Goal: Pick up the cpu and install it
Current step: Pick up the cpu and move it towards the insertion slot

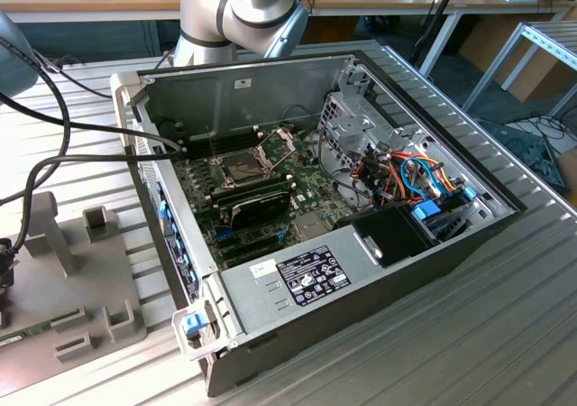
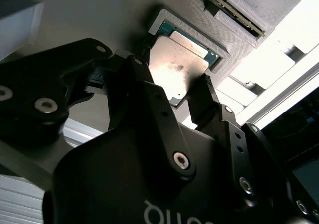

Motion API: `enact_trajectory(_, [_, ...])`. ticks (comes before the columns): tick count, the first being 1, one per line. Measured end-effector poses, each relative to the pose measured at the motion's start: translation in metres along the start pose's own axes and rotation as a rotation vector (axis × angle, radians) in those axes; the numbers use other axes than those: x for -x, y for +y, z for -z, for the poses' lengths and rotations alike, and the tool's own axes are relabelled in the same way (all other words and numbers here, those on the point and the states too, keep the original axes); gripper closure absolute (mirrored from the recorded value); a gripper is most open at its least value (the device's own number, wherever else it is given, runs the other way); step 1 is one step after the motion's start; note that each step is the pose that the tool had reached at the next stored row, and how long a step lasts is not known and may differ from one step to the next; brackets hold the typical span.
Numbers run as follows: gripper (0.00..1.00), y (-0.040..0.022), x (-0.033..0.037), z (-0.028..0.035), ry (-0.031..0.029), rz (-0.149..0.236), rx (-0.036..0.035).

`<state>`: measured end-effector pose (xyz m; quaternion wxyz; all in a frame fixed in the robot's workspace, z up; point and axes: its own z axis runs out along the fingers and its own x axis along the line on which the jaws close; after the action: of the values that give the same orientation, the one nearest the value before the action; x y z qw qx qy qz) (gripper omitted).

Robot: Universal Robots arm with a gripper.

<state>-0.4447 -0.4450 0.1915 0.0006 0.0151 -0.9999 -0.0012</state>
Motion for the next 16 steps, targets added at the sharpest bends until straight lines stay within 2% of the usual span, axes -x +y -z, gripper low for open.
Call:
enact_trajectory(4, [0.45, 0.0, 0.0, 0.0039, 0.0, 0.0, -0.0001])
enact_trajectory(8, [0.45, 0.0, 0.0, 0.0112, -0.0002, 0.0, 0.0001])
enact_trajectory(14, [0.45, 0.0001, 0.0, 0.0243, -0.0003, 0.0, 0.0])
enact_trajectory(16, [0.45, 0.0001, -0.0001, 0.0308, -0.0003, 0.0, 0.0])
